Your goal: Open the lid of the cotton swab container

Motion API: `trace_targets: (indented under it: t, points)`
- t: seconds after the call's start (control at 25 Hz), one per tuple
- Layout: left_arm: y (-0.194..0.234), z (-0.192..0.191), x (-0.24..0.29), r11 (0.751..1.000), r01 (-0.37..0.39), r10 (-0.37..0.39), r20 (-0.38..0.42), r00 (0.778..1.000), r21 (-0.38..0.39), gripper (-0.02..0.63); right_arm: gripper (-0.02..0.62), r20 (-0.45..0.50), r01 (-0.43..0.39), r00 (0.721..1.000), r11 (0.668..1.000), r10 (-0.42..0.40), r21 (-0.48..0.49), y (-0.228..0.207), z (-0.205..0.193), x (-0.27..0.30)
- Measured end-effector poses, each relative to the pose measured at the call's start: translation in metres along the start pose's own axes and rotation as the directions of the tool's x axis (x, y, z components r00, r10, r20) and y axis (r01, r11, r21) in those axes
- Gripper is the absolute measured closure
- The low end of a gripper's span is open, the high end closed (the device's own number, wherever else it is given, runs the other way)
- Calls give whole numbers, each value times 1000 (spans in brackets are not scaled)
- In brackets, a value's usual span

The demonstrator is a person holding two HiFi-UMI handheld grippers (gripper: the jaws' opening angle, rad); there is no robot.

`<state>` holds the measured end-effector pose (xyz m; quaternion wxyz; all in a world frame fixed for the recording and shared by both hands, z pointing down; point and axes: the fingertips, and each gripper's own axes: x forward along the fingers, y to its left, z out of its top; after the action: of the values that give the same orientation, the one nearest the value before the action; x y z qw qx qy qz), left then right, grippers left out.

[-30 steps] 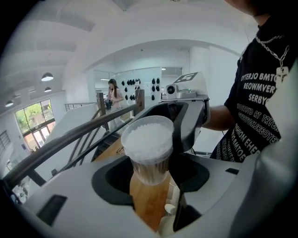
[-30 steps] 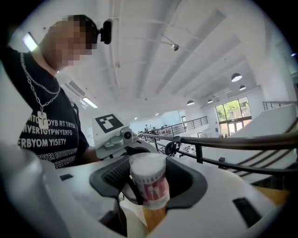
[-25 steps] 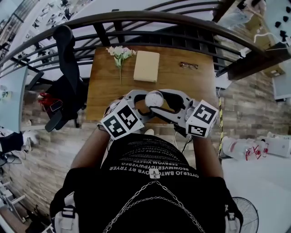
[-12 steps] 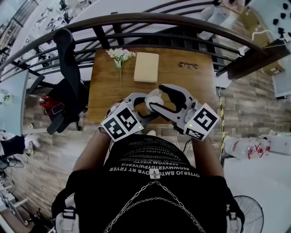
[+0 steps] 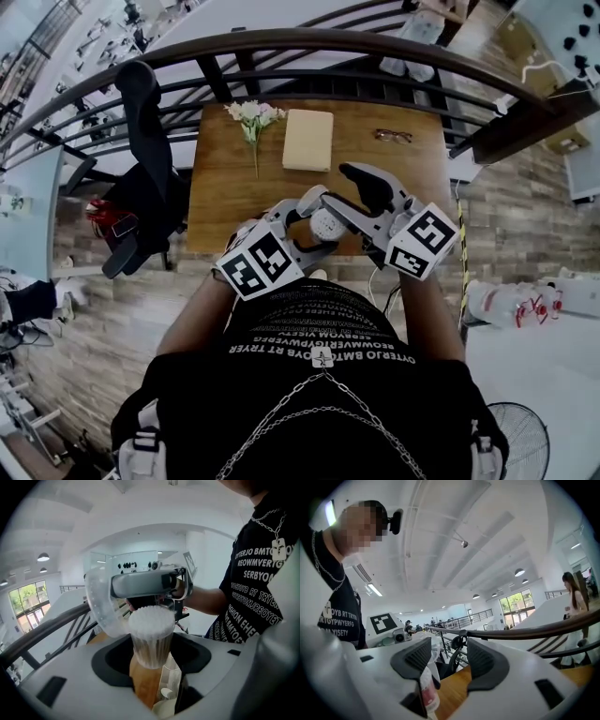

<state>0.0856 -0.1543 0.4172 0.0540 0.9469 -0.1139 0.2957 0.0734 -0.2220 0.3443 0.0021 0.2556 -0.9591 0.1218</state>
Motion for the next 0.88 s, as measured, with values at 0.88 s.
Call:
trace_targets:
  t: [0.88]
  points:
    - [64,-32,-51,945,-293,300,33,953,-147,342,485,-72,323,943,946,-324,-29,-56,-50,-32]
